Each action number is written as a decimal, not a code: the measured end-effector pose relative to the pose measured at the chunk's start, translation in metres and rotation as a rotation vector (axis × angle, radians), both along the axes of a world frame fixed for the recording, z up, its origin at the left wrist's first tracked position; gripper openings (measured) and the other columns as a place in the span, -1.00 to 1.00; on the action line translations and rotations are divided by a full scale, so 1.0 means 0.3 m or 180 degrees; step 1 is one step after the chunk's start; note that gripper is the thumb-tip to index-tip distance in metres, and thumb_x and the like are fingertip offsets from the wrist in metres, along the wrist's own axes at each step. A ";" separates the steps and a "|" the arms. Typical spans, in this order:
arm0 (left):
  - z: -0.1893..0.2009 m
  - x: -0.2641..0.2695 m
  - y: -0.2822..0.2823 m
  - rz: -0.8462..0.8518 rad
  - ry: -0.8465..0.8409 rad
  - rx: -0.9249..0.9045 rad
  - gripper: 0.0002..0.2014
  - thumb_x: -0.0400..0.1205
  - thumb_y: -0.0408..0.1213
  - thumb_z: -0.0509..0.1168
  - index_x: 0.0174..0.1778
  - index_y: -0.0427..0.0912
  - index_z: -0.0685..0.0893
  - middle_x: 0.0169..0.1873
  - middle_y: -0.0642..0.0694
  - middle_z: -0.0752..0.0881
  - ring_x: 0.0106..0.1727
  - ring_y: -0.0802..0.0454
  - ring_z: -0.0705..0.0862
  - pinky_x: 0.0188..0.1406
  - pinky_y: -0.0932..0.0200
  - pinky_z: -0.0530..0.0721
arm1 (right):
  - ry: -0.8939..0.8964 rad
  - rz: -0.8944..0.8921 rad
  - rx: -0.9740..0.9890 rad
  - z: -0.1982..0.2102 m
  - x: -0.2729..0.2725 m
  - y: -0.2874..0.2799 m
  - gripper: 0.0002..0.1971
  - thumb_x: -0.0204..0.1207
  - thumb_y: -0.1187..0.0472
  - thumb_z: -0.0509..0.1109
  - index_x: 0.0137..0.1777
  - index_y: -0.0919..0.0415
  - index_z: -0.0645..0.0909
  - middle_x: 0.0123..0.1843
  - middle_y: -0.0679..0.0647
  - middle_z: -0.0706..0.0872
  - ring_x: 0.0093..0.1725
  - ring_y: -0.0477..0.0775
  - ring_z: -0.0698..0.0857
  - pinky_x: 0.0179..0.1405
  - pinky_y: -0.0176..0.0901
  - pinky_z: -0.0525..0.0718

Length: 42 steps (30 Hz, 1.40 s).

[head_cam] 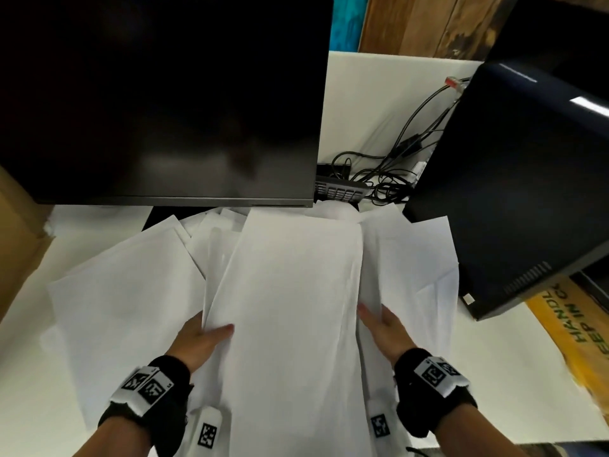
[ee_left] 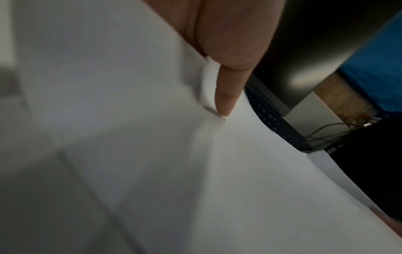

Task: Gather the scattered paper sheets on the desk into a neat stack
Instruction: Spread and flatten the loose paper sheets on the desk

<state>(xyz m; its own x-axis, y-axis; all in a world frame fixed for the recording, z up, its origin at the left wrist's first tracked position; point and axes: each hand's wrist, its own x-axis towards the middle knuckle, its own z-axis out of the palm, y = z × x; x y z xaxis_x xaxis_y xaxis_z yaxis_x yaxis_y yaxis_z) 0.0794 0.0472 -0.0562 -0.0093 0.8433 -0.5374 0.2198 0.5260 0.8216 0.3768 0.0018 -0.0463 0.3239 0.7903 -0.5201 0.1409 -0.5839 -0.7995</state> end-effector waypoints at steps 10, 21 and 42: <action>0.027 0.073 0.006 -0.0111 -0.0405 0.0003 -0.72 0.46 -0.45 0.43 0.06 -0.17 0.64 -0.19 -0.10 0.81 -0.06 -0.14 0.74 -0.01 0.03 0.65 | 0.0634 -0.0641 0.0285 -0.002 0.031 -0.020 -0.60 0.38 0.18 0.52 0.19 0.29 0.60 0.02 0.18 0.77 -0.02 0.18 0.74 0.07 0.03 0.68; 0.014 0.158 0.003 -0.0717 -0.0034 0.0445 -0.75 0.56 -0.28 0.36 0.14 0.01 0.60 0.05 0.00 0.71 0.16 -0.03 0.69 0.11 0.24 0.62 | 0.0364 -0.0777 0.0035 -0.074 0.093 -0.077 -0.67 0.38 0.45 0.46 0.15 0.52 0.58 -0.25 0.21 0.70 -0.28 0.17 0.66 -0.41 -0.23 0.71; -0.058 -0.135 -0.075 0.0194 0.2553 0.0609 -0.17 0.47 0.05 0.36 0.61 0.03 0.12 0.64 -0.13 0.17 0.64 -0.19 0.10 0.56 -0.23 0.15 | 0.0829 -0.0842 -0.0085 -0.072 -0.001 -0.022 -0.89 0.49 0.46 0.36 -0.02 0.46 0.57 -0.29 0.22 0.64 -0.41 0.13 0.62 -0.74 -0.37 0.57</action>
<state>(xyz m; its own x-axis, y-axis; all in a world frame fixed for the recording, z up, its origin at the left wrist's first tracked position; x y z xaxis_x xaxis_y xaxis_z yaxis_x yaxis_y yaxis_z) 0.0390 0.0245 -0.0736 -0.3777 0.9051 -0.1952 0.7531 0.4229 0.5039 0.3765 -0.0048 -0.0681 0.3693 0.6820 -0.6313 -0.2239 -0.5941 -0.7726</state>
